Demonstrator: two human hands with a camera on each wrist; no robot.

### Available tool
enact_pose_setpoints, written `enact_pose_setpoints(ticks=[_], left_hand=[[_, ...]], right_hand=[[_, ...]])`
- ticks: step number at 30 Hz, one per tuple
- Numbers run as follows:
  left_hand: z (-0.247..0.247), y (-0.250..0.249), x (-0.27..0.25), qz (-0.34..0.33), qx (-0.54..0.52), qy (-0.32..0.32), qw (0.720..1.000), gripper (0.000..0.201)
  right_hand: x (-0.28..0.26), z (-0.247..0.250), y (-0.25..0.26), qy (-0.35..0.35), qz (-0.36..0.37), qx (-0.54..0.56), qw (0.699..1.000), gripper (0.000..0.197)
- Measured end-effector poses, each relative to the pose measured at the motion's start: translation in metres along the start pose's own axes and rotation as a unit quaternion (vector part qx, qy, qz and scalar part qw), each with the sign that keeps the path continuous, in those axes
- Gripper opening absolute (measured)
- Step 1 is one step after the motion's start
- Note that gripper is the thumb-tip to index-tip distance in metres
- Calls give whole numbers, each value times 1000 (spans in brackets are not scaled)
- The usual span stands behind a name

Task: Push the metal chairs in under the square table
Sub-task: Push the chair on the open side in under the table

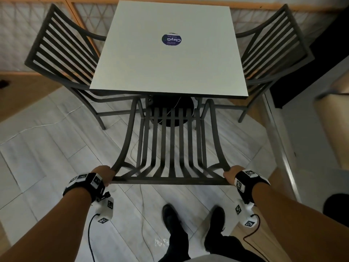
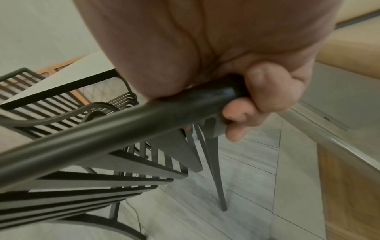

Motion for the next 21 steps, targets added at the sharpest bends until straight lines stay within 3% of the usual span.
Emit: enact_pose_setpoints(ticks=[3, 7, 12, 14, 21], left_hand=[[-17, -7, 4, 17, -24, 45, 999, 34], [-18, -21, -12, -35, 73, 24, 996, 31], [-18, -19, -8, -21, 93, 14, 995, 34], [-17, -18, -6, -45, 122, -19, 991, 35], [-16, -14, 3, -29, 11, -34, 999, 38]], right_hand=[[4, 18, -5, -27, -16, 9, 999, 27], [9, 33, -10, -34, -29, -14, 999, 29], [10, 31, -9, -24, -29, -11, 999, 28], [10, 31, -8, -23, -30, -8, 999, 28], [6, 32, -4, -17, -26, -9, 999, 28]])
Point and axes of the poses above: each hand's wrist, its own x-axis towards the middle knuckle, its own z-axis out of the back of the hand, y = z × x, the point moved 4 cm from there along x, towards the middle knuckle, and after that the axes turned 12 degrees about z, right-handed, at the moved point
